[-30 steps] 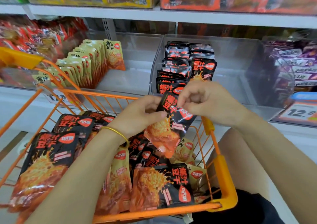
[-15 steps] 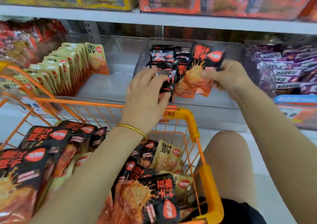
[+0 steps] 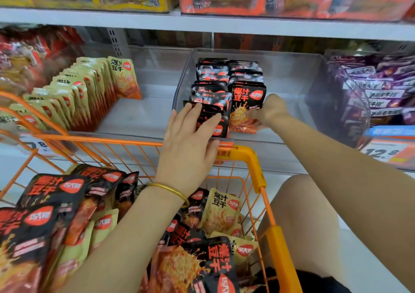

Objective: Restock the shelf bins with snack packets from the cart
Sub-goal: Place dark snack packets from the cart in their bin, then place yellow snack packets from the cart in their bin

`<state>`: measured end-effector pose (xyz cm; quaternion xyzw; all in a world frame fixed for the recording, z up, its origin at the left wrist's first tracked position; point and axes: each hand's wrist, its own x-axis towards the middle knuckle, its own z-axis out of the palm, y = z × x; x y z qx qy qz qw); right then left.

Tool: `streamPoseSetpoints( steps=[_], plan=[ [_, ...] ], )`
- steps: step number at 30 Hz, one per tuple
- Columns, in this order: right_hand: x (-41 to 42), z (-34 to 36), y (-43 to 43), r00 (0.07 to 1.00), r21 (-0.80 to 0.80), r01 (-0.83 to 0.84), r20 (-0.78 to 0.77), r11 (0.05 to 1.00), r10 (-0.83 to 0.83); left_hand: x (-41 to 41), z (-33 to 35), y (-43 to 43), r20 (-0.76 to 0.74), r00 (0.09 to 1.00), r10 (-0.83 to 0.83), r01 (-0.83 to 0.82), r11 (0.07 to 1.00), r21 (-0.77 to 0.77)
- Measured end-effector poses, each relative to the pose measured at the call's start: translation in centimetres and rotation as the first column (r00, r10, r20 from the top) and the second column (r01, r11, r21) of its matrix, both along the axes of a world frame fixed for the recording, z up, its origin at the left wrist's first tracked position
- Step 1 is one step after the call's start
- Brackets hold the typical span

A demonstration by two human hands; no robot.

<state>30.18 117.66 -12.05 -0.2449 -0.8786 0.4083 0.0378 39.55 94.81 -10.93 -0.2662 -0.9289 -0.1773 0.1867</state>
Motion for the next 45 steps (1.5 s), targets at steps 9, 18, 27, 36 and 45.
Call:
streamPoseSetpoints(
  steps=[9,18,27,36,45],
  plan=[
    [5.5,3.8,-1.9,0.927,0.049,0.042,-0.376,0.998,-0.02,1.4,3.5,-0.7,0.083,0.996,-0.012,-0.01,0.967,0.255],
    [15.2,2.1,-11.9,0.837,-0.316,-0.413,-0.502,0.854,0.219,2.4,-2.9,1.2,0.651,0.756,0.067,0.24,0.897,-0.371],
    [15.1,1.7,-11.6,0.856,-0.415,-0.371,-0.5,0.83,0.132,2.2,-5.5,1.5,0.74,0.667,0.082,0.042,0.988,-0.147],
    [15.1,1.9,-11.6,0.836,-0.401,-0.406,-0.526,0.821,0.157,2.9,-0.8,-0.7,0.701,0.713,0.002,-0.007,1.0,0.004],
    [14.1,5.9,-14.4,0.738,-0.171,-0.64,-0.406,0.749,0.539,3.6,8.6,-9.5,0.564,0.824,-0.045,-0.253,0.862,0.438]
  ],
)
